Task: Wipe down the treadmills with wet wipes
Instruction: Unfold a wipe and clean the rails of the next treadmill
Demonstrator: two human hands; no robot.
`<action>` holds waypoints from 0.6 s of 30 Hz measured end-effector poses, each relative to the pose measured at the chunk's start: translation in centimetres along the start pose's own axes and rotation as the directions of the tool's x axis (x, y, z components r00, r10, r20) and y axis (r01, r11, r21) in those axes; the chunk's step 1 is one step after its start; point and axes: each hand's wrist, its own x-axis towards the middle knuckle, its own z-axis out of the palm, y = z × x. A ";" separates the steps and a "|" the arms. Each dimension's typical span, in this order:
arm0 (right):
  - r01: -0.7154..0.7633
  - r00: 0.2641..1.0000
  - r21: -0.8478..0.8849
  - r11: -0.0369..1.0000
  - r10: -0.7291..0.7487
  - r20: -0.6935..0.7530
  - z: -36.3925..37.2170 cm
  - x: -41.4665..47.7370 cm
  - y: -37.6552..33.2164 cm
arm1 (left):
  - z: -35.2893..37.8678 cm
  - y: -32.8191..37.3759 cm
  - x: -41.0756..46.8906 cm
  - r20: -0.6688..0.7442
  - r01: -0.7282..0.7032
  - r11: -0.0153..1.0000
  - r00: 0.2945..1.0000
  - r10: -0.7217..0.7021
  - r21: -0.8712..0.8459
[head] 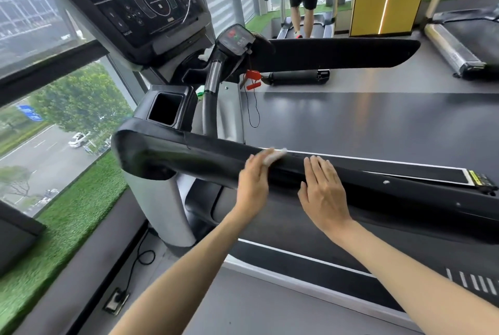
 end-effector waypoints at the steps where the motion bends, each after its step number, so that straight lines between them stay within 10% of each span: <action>1: -0.002 1.000 -0.004 1.000 0.002 0.003 0.0 0.0 0.0 | -1.4 0.0 0.9 -0.153 0.081 0.994 0.984 -0.092 -0.076; 4: -0.025 1.000 -0.015 1.000 0.025 -0.005 -0.2 0.2 -0.5 | -6.0 -3.1 4.2 -0.444 0.363 0.926 0.817 -0.369 -0.102; 6: -0.027 1.000 -0.008 1.000 0.027 -0.009 -0.3 0.3 -0.6 | -7.5 -5.9 4.8 -0.391 0.401 0.916 0.848 -0.359 0.027; 14: -0.058 0.993 0.036 0.998 0.062 -0.102 0.2 0.2 -0.4 | 4.4 -1.3 -2.1 0.014 -0.077 0.980 0.997 0.076 0.182; 18: -0.073 0.987 0.066 0.995 0.082 -0.141 0.2 0.3 -0.6 | 1.9 -0.9 -0.6 -0.084 -0.140 0.985 0.985 0.148 0.098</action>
